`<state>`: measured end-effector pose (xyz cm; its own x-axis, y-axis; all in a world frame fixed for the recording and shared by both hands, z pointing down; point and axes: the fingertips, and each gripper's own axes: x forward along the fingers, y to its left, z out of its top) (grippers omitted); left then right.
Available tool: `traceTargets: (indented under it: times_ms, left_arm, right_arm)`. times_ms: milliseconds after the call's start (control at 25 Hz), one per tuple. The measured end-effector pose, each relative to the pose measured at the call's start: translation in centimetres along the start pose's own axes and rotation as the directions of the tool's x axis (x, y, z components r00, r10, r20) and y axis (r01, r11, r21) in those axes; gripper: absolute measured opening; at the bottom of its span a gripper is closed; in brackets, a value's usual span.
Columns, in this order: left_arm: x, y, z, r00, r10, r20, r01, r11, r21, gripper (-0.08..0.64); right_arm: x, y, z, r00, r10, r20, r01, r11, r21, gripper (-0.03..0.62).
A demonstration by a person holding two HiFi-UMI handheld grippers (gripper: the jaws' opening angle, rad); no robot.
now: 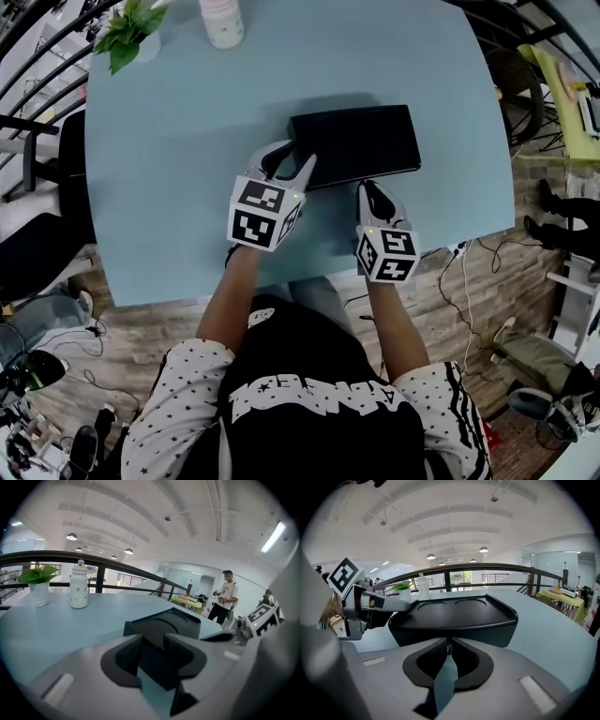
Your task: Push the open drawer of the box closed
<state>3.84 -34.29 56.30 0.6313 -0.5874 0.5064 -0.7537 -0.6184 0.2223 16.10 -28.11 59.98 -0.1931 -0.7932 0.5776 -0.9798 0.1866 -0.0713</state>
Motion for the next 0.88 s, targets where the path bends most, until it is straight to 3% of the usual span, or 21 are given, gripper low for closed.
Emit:
traceTargets:
  times_ms: [600, 880]
  left_arm:
    - [-0.08, -0.11, -0.02, 1.0, 0.001, -0.006, -0.001, 1.0, 0.011, 0.0]
    - [-0.14, -0.06, 0.01, 1.0, -0.012, -0.006, 0.013, 1.0, 0.005, 0.0]
  right_arm:
    - [0.03, 0.08, -0.03, 1.0, -0.001, 0.011, 0.0, 1.0, 0.004, 0.04]
    - [-0.71, -0.3, 0.63, 0.998, 0.0, 0.059, -0.002, 1.0, 0.031, 0.051]
